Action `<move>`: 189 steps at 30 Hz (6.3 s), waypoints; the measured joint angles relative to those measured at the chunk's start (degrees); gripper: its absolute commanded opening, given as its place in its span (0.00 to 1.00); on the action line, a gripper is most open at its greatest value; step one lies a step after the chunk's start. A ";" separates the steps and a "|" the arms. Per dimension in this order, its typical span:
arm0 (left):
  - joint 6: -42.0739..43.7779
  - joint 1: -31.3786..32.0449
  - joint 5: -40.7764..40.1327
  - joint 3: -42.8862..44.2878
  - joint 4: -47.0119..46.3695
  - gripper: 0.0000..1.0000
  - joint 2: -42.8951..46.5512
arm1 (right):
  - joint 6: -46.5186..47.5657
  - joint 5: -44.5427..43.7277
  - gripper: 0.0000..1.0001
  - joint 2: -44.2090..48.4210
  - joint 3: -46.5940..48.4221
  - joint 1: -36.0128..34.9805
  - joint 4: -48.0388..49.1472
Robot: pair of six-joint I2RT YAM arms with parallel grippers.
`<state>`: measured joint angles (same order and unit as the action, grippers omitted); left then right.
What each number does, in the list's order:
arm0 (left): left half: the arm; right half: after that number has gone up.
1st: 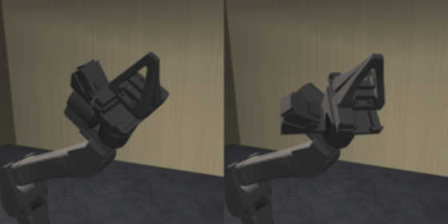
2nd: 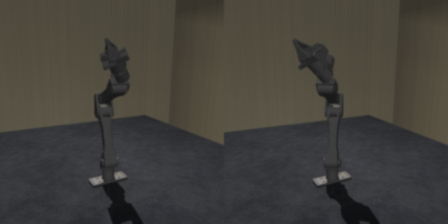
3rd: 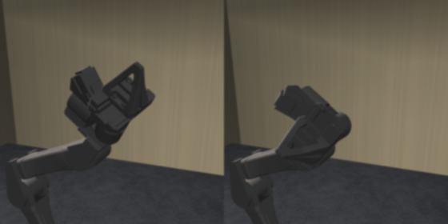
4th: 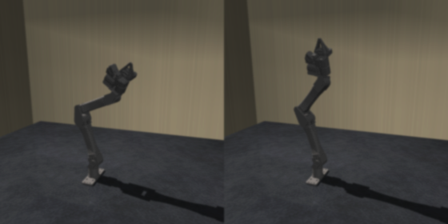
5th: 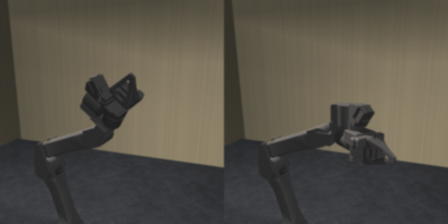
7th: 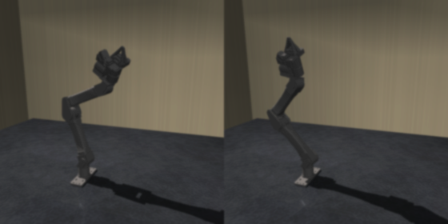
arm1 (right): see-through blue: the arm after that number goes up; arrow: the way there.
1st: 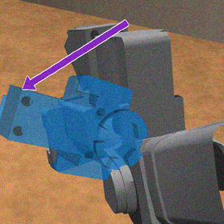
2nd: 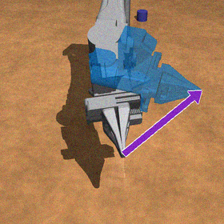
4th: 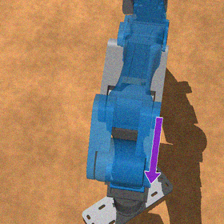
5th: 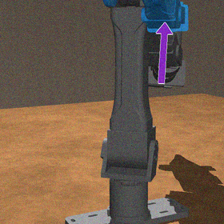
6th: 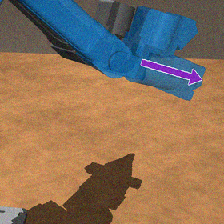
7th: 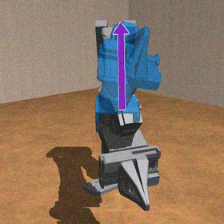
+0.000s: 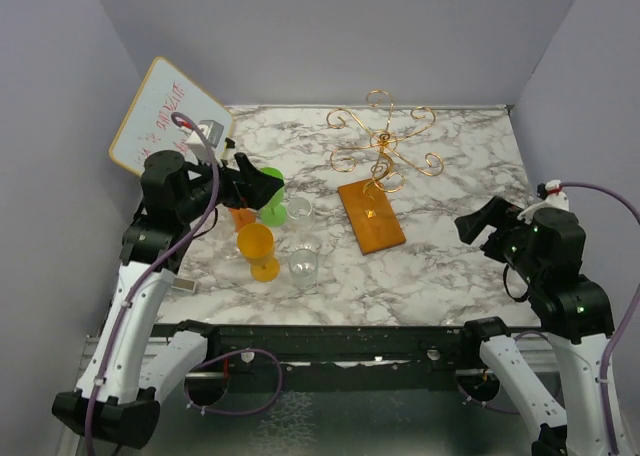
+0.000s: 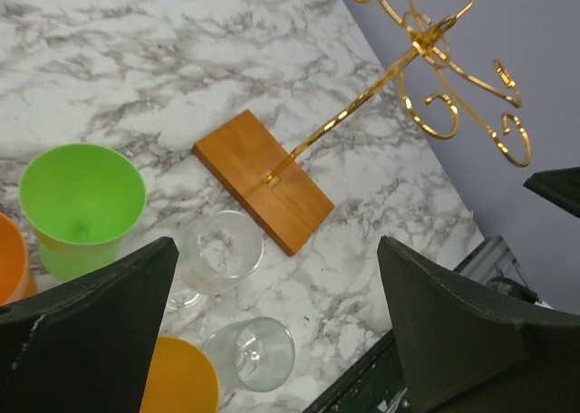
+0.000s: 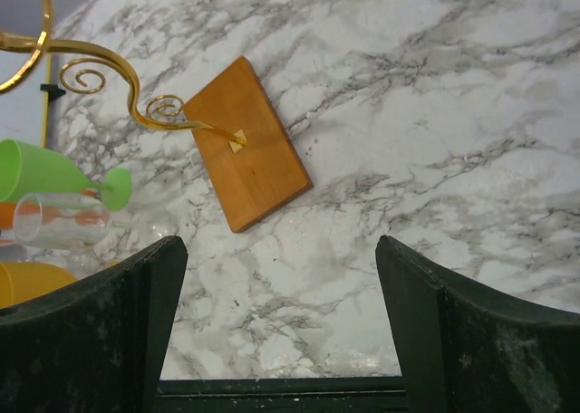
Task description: Place the wine glass upside down on the wine glass rack
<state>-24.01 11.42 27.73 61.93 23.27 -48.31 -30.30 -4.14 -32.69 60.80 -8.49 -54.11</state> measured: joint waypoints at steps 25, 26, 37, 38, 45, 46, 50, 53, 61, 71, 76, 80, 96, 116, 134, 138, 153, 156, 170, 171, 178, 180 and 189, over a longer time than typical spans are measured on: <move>-12.70 13.79 -20.33 2.49 15.61 0.52 -20.76 | -12.44 12.00 0.80 -1.44 -21.05 0.00 8.63; -12.83 14.29 -20.79 2.58 15.89 0.50 -21.84 | -12.59 12.20 0.79 -1.55 -21.24 0.00 8.96; -12.52 20.90 -29.31 10.78 19.45 0.29 -31.85 | -12.68 12.11 0.79 -2.69 -21.53 0.00 10.27; -12.26 21.42 -30.23 11.82 20.04 0.25 -32.79 | -12.61 11.56 0.79 -2.93 -21.49 0.00 10.12; -10.23 22.32 -34.05 15.69 23.93 0.00 -36.79 | -11.58 7.56 0.79 -3.96 -18.71 0.00 7.98; -10.14 22.32 -34.64 15.96 24.44 0.00 -36.94 | -11.52 7.39 0.79 -3.93 -18.56 0.00 7.98; -9.79 22.80 -34.91 16.17 26.16 0.00 -37.31 | -11.45 7.30 0.79 -3.54 -18.49 0.00 7.72; -9.64 23.37 -34.58 16.50 26.97 0.00 -37.16 | -11.96 7.37 0.81 -3.52 -18.49 0.00 7.65; -12.13 30.29 -32.28 15.26 25.49 0.00 -30.42 | -21.92 13.92 0.84 -1.27 -19.54 0.00 8.44; -19.69 43.50 -36.11 -2.19 7.15 0.00 -17.51 | -46.10 27.67 0.92 5.77 -26.67 0.00 12.76; -20.72 52.00 -44.17 -9.03 -2.93 0.00 -15.61 | -54.34 32.37 0.93 5.73 -27.23 0.00 13.40; -19.47 57.51 -51.63 -10.54 -11.15 0.00 -15.78 | -57.42 33.48 0.94 5.70 -27.06 0.00 13.09; -18.14 61.48 -63.30 -15.91 -32.96 0.00 -16.44 | -64.65 32.06 0.73 1.68 -25.57 0.00 20.61; -15.54 62.31 -63.76 -16.50 -40.57 0.00 -19.47 | -68.67 30.71 0.32 -2.47 -28.50 0.00 33.55; -12.98 62.60 -64.85 -16.50 -43.54 0.07 -21.68 | -68.13 30.58 0.00 -7.58 -28.50 0.00 36.72; -12.98 62.60 -65.61 -16.76 -43.63 0.28 -21.70 | -66.99 30.49 0.00 -8.33 -28.50 0.00 37.83; -13.62 62.71 -66.75 -22.32 -37.64 0.87 -6.25 | -29.29 19.91 0.01 -11.96 -25.18 0.00 44.63; -13.38 62.71 -66.75 -22.05 -33.57 0.94 -3.19 | -18.01 19.41 0.01 -11.69 -25.07 0.00 46.75; -4.17 62.69 -65.48 -2.27 -15.72 0.99 -2.08 | 10.62 13.46 0.01 -6.01 -25.09 0.11 54.90; -3.76 62.69 -64.94 -1.01 -15.08 0.99 -2.45 | 10.69 13.31 0.01 -5.73 -25.09 0.11 54.99; -2.54 62.55 -59.21 6.80 -10.95 0.99 -7.69 | 12.20 9.09 0.01 2.56 -28.41 0.11 58.29; -2.86 62.47 -57.27 8.70 -9.92 0.99 -9.55 | 13.51 9.57 0.01 4.68 -28.46 0.11 58.01; -11.19 56.11 -37.31 24.30 -7.30 0.99 -24.24 | 23.82 27.36 0.01 10.86 -26.73 0.33 54.25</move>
<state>-35.20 67.53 -9.58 86.24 15.97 -72.55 -6.48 23.22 -21.82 34.06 -8.16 0.14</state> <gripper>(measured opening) 0.988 0.062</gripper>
